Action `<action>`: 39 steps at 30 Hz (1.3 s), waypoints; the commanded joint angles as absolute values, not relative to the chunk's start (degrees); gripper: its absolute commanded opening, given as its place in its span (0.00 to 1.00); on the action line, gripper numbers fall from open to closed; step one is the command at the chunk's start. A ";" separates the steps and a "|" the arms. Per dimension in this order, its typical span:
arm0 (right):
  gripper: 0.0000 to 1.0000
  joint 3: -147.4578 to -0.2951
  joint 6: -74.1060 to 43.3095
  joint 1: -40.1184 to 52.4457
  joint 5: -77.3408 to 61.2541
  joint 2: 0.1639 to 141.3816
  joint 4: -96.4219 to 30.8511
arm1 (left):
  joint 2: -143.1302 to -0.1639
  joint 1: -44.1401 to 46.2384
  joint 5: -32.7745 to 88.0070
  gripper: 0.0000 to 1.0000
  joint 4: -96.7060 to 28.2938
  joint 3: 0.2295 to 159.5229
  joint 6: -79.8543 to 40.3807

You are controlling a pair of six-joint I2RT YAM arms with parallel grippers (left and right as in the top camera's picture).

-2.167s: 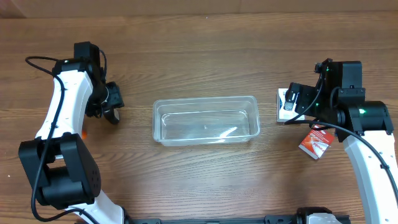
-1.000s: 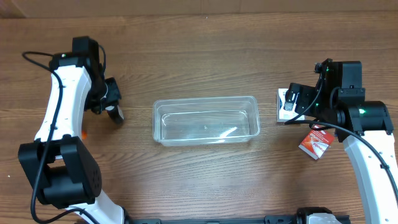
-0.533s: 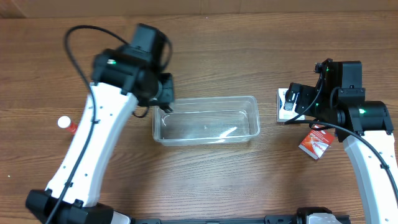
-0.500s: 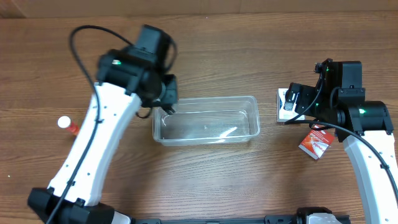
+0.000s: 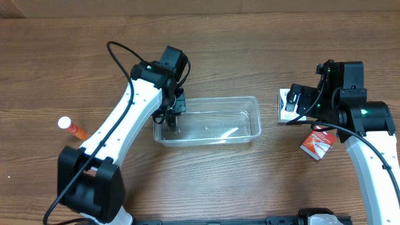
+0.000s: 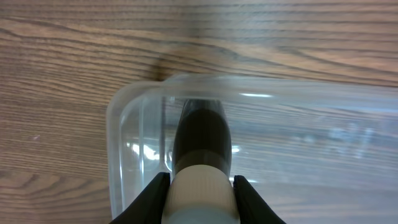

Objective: Pack container
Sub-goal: 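Carry the dark bottle into the container's left end and release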

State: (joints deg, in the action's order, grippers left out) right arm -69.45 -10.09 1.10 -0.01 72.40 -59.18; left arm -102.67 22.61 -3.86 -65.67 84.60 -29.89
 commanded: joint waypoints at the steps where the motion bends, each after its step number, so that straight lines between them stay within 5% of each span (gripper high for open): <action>1: 1.00 -71.31 -10.28 0.89 -0.14 72.20 -58.87 | -105.80 22.35 -6.50 0.04 -64.84 84.42 -29.58; 7: 1.00 -71.31 -10.28 0.89 -0.14 72.20 -58.85 | -107.15 21.08 -6.61 0.09 -64.42 84.42 -29.56; 11: 1.00 -71.31 -10.28 0.89 -0.14 72.20 -58.85 | -107.13 20.27 -6.09 0.32 -64.51 84.49 -28.42; 25: 1.00 -71.31 -10.28 0.89 -0.14 72.20 -58.85 | -107.13 20.27 -4.45 0.74 -72.75 99.72 -21.80; 26: 1.00 -71.31 -10.28 0.89 -0.14 72.20 -58.87 | -107.13 20.27 -4.51 0.79 -73.84 101.71 -21.80; 27: 1.00 -71.31 -10.28 0.89 -0.14 72.20 -58.87 | -107.13 20.21 -4.62 1.00 -75.37 104.64 -21.82; 39: 1.00 -71.31 -10.28 0.86 1.43 72.20 -58.87 | -97.06 4.25 -6.17 1.00 -89.01 115.98 -24.43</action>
State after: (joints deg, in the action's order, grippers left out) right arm -69.45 -10.26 1.10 0.25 72.40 -59.16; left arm -104.88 8.97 -5.02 -87.05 114.32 -23.64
